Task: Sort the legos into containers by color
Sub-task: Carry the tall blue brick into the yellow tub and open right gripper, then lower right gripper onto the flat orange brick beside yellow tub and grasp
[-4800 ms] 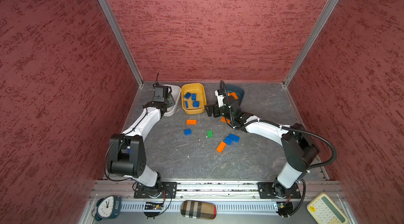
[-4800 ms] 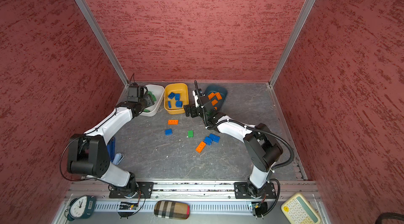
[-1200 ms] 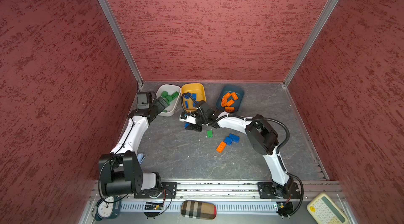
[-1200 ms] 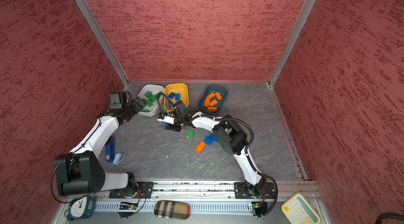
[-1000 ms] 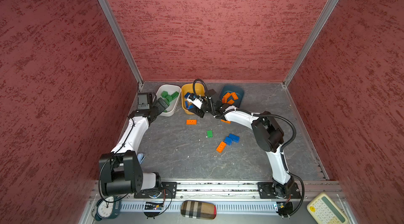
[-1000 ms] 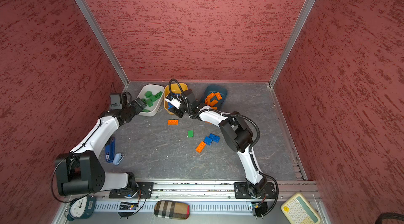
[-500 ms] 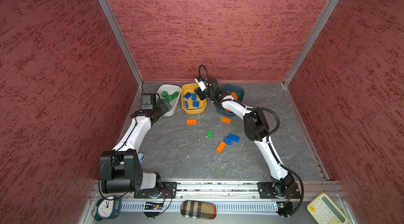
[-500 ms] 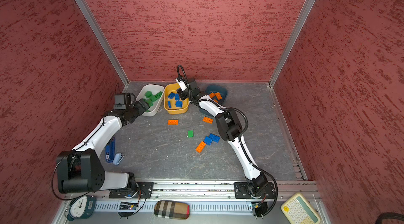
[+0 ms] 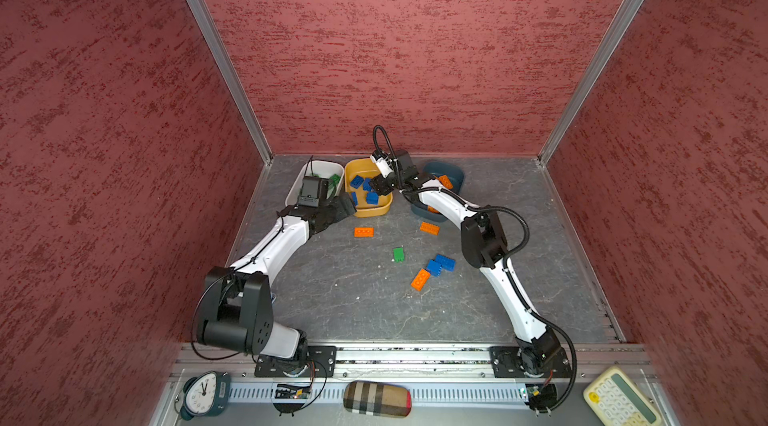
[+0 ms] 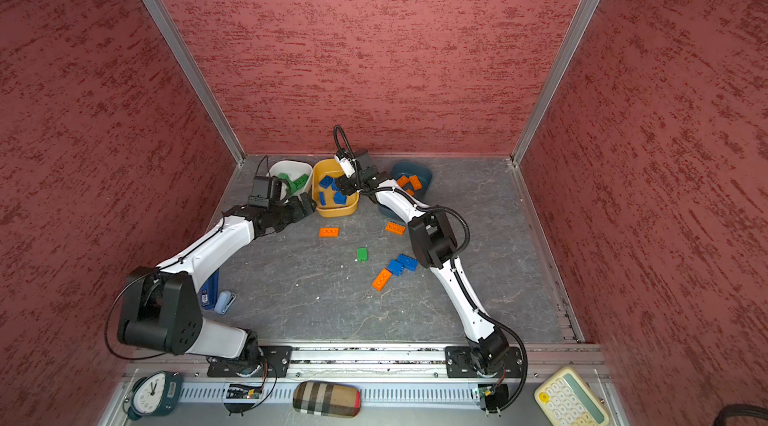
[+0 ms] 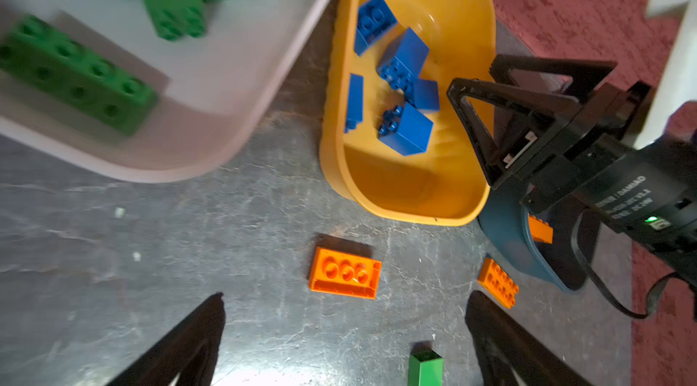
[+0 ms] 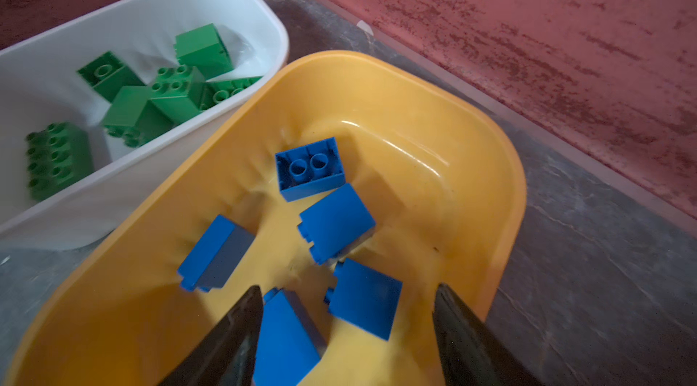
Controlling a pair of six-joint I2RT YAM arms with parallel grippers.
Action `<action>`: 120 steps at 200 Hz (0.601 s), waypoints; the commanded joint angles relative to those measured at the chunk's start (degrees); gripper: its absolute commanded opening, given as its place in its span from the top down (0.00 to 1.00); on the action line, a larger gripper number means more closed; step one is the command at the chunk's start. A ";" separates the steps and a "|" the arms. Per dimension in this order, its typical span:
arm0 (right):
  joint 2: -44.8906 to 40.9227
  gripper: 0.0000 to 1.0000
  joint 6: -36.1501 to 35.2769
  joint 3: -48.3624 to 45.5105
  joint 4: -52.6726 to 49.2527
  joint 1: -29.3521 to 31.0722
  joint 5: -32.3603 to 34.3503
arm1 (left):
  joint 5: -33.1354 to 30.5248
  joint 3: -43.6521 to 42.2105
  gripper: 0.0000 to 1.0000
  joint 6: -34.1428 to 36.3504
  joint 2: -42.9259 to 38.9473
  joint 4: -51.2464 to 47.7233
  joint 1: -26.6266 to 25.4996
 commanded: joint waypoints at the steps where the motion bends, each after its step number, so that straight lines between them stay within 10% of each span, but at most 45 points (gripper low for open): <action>1: -9.53 0.26 0.32 -7.60 5.35 0.30 -7.17 | 4.37 -0.56 0.00 0.18 2.39 3.11 -1.96; 65: -29.06 0.24 -13.11 -45.26 24.62 0.52 -21.27 | 8.71 -4.94 0.00 -7.26 0.79 10.84 0.36; 120: -24.75 0.24 -33.20 -40.55 4.18 4.18 -22.08 | 3.58 -5.86 0.00 -8.54 -5.88 6.35 4.35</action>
